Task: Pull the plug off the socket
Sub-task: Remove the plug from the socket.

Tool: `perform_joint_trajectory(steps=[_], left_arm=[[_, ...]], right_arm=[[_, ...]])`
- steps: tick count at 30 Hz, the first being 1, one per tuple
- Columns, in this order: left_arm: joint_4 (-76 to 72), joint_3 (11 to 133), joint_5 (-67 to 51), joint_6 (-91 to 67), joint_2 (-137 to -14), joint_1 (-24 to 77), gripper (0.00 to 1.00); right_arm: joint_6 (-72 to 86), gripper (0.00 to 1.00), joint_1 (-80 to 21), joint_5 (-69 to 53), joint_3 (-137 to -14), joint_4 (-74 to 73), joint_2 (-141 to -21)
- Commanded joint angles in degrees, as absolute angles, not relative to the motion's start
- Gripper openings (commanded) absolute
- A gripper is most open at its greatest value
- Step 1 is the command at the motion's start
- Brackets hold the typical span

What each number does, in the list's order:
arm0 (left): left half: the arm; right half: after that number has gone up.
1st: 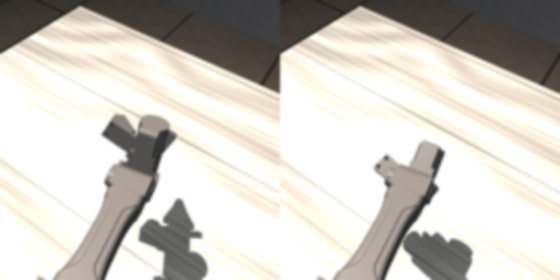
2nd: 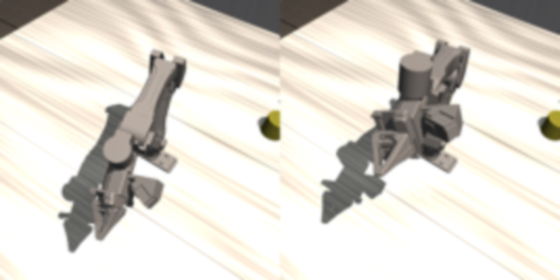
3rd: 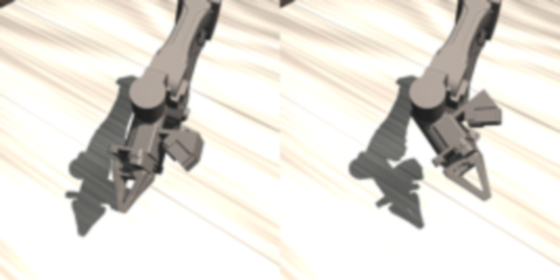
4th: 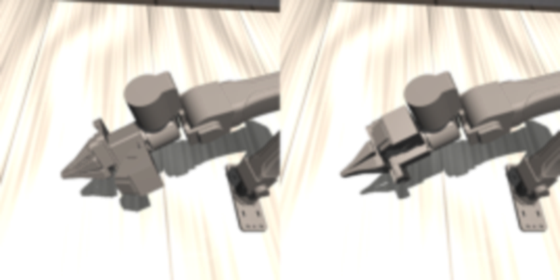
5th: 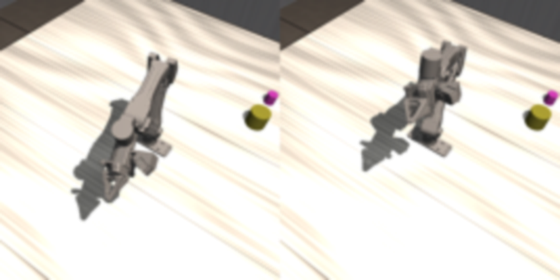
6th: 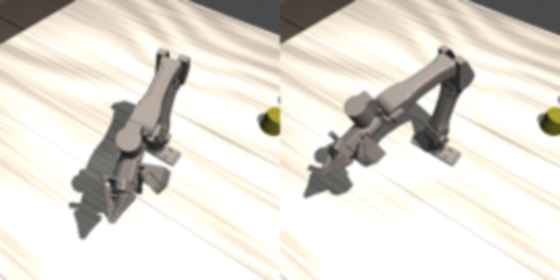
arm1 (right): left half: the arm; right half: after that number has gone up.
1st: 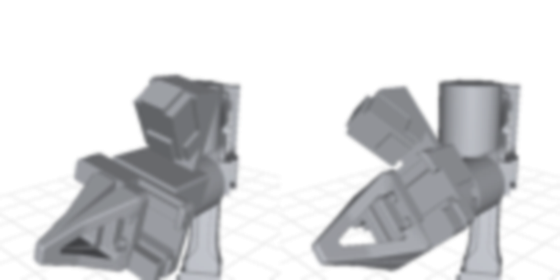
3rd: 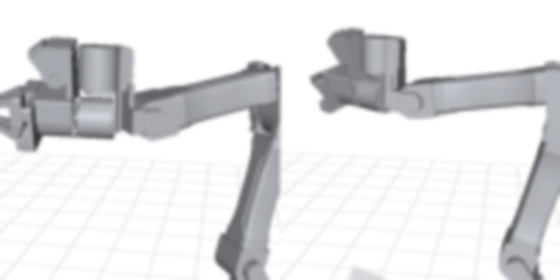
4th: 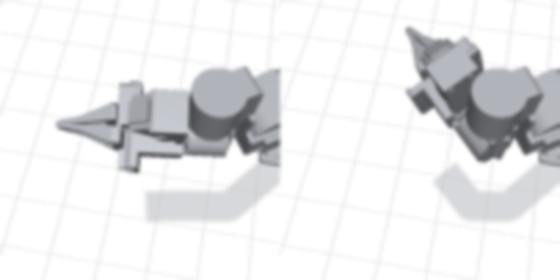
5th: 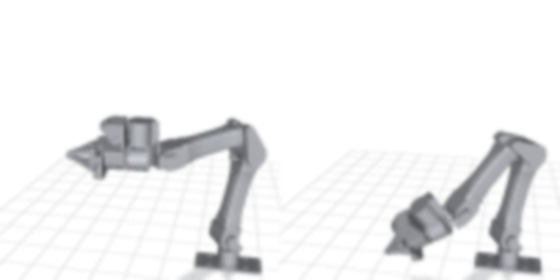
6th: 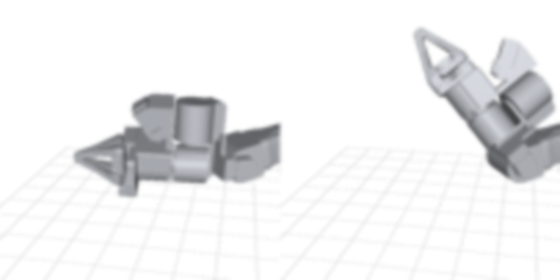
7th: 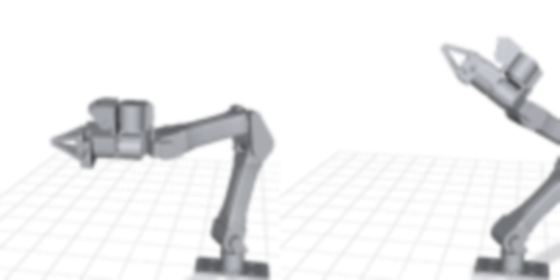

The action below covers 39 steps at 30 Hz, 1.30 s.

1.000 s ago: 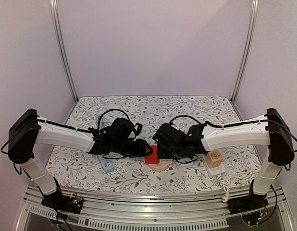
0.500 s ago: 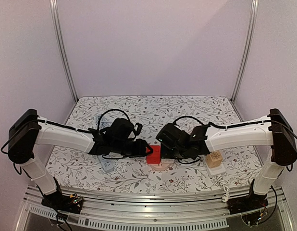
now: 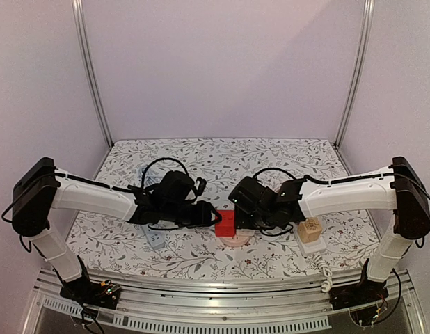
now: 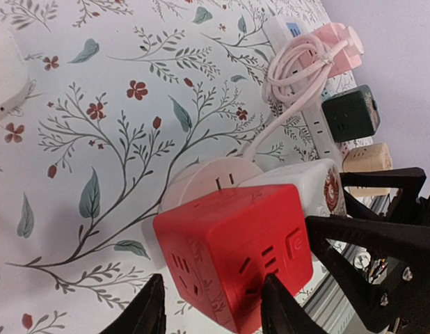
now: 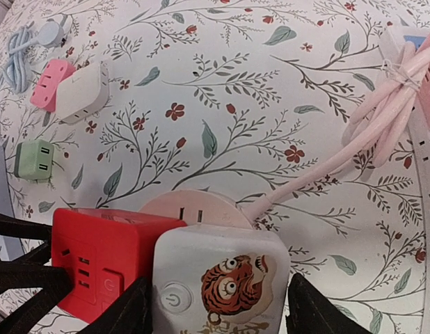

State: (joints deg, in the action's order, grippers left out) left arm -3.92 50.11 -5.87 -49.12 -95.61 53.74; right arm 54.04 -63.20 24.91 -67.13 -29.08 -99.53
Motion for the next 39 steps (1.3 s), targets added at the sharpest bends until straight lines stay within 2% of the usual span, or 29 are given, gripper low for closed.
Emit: perform_joint_trajectory(steps=[1,7,10,15,19,21,28,39], left_arm=[[2.23,49.48,-6.43,-47.21,-99.06,53.70,0.45],[1.11,50.44,-8.03,-47.35,-101.09,53.70,0.45],[0.97,50.45,-8.15,-47.22,-101.33,53.70,0.44],[1.09,50.29,-7.93,-47.36,-102.09,53.71,0.40],[1.02,49.78,-7.91,-47.71,-102.96,53.79,0.38],[1.02,49.54,-7.97,-47.87,-103.32,53.87,0.38],[1.82,48.08,-7.08,-47.73,-103.48,54.05,0.37],[1.57,47.85,-7.16,-47.93,-104.21,54.64,0.37]], right_arm=[[52.63,0.66,-62.43,22.41,-67.27,-33.73,-102.96],[52.46,0.69,-62.56,21.42,-68.34,-33.96,-104.79],[52.44,0.68,-62.50,21.19,-68.45,-34.03,-105.35],[52.65,0.53,-62.52,21.91,-68.41,-34.03,-104.76],[52.56,0.37,-62.56,22.94,-68.72,-33.88,-102.84],[52.73,0.34,-62.56,23.43,-68.74,-33.68,-102.07],[54.58,0.29,-62.36,21.86,-66.87,-30.60,-99.40],[55.41,0.29,-61.44,19.71,-64.58,-27.36,-94.90]])
